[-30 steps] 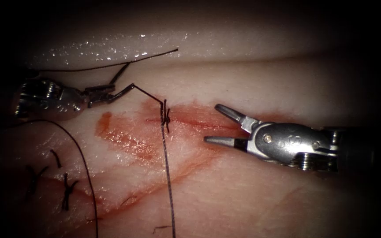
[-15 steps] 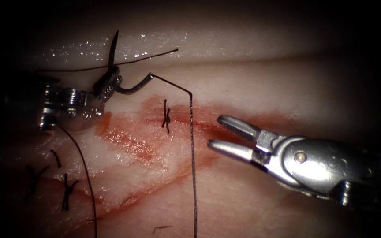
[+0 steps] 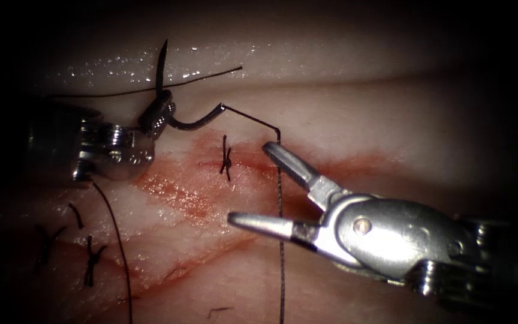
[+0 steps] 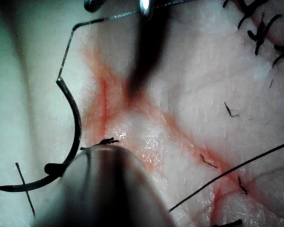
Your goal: Wound Closure
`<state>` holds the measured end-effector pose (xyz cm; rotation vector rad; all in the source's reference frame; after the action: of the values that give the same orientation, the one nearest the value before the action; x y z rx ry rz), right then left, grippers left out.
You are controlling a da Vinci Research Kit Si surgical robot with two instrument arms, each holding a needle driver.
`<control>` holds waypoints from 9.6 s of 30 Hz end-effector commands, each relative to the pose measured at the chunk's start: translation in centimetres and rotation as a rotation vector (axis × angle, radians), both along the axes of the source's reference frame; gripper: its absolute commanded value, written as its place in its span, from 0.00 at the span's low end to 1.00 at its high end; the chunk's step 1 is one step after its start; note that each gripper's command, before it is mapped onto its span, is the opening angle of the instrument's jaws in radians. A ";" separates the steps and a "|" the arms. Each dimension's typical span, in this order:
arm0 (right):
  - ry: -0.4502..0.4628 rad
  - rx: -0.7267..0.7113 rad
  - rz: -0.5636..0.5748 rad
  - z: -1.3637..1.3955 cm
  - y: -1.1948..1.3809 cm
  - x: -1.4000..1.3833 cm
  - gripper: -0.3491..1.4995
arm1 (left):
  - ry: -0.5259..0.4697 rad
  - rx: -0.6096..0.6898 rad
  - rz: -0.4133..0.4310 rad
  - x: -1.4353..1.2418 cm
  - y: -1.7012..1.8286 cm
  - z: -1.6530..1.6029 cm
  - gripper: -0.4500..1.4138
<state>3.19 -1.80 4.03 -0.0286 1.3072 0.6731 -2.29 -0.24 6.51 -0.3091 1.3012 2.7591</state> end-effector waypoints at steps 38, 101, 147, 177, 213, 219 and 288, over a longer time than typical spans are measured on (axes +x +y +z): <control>0.169 0.346 0.309 0.74 0.07 0.26 0.55 | -0.081 -0.074 0.018 -0.42 -0.20 -0.28 0.00; -0.353 -0.353 -0.955 0.17 0.23 -0.11 0.00 | -0.080 1.442 0.223 -0.62 0.48 -0.71 0.88; -0.331 -0.357 -0.728 0.07 0.03 0.13 0.91 | -0.140 1.613 0.351 -0.65 0.57 -0.17 0.00; -0.179 -0.263 0.132 0.42 -0.38 -0.66 0.93 | -1.123 1.165 -0.020 -1.03 0.09 -0.22 0.00; -0.138 -0.298 0.351 0.37 0.00 -0.14 0.92 | -1.331 0.944 -0.117 -1.16 -0.11 -0.25 0.00; -0.148 -0.330 0.353 0.35 -0.03 -0.14 0.86 | -1.331 0.943 -0.118 -1.15 -0.12 -0.25 0.00; -0.072 -0.789 -0.376 1.52 0.60 -0.55 0.00 | -0.612 0.953 -0.037 -1.19 -0.74 1.33 0.40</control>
<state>2.54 -1.23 5.50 -0.4294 1.3878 -0.1879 -3.41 -0.98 7.82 -0.8768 -0.1592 2.5601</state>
